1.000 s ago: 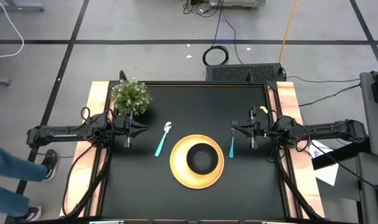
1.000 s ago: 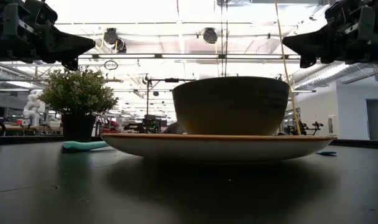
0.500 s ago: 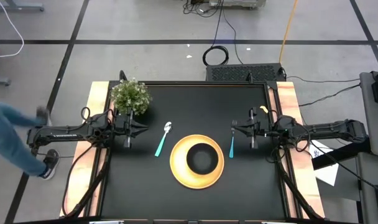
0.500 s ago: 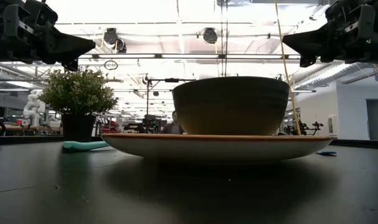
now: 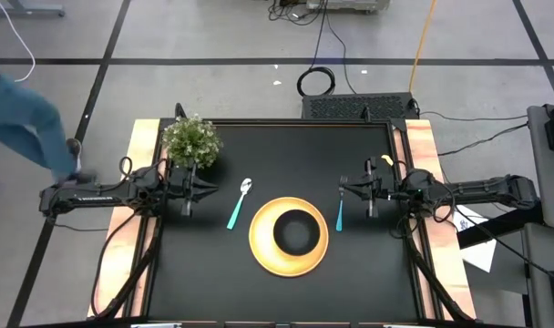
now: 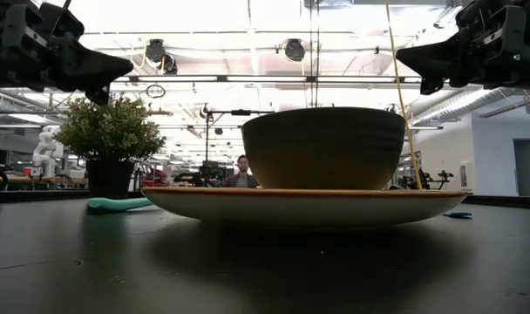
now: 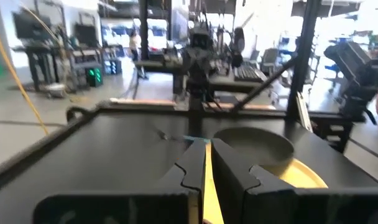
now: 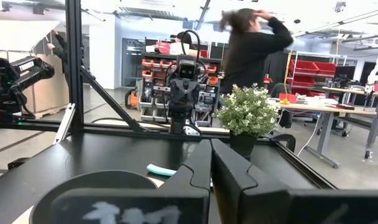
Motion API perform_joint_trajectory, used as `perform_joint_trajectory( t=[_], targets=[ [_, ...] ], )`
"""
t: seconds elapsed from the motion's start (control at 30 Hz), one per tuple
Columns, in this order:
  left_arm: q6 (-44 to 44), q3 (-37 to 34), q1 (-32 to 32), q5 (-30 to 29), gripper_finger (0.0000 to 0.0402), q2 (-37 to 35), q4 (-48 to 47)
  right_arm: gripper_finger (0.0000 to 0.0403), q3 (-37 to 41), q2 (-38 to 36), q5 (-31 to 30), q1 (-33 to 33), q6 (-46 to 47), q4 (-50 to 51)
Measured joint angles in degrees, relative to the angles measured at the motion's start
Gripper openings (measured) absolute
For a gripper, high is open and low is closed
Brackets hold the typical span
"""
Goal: Set table place
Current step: Put the black bowl on the yellow plate
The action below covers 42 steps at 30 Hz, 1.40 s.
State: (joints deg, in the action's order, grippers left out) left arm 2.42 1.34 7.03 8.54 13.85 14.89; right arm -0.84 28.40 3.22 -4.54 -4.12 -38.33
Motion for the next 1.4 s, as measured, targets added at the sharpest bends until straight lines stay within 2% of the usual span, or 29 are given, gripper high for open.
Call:
perform_joint_trajectory(
  t=[0.47,0.67,1.1,1.23,1.4],
  targets=[
    [5.6,0.0,-0.1,5.4,0.0033,0.1,-2.9,0.0000,0.0,0.0,0.0,0.0,0.0,-0.5],
    [4.9,0.0,-1.7,3.8,0.0033,4.9,-1.8,0.0000,0.0,0.0,0.0,0.0,0.4,-0.5],
    [2.4,0.0,-8.1,3.4,0.0033,22.6,16.0,0.0000,0.0,0.0,0.0,0.0,0.5,-0.9],
    [1.0,0.0,-8.7,3.4,0.0033,25.4,20.8,0.0000,0.0,0.0,0.0,0.0,1.9,-0.9],
    [0.9,0.0,-8.7,3.4,0.0033,25.9,21.9,0.0000,0.0,0.0,0.0,0.0,1.9,-0.9]
  ],
)
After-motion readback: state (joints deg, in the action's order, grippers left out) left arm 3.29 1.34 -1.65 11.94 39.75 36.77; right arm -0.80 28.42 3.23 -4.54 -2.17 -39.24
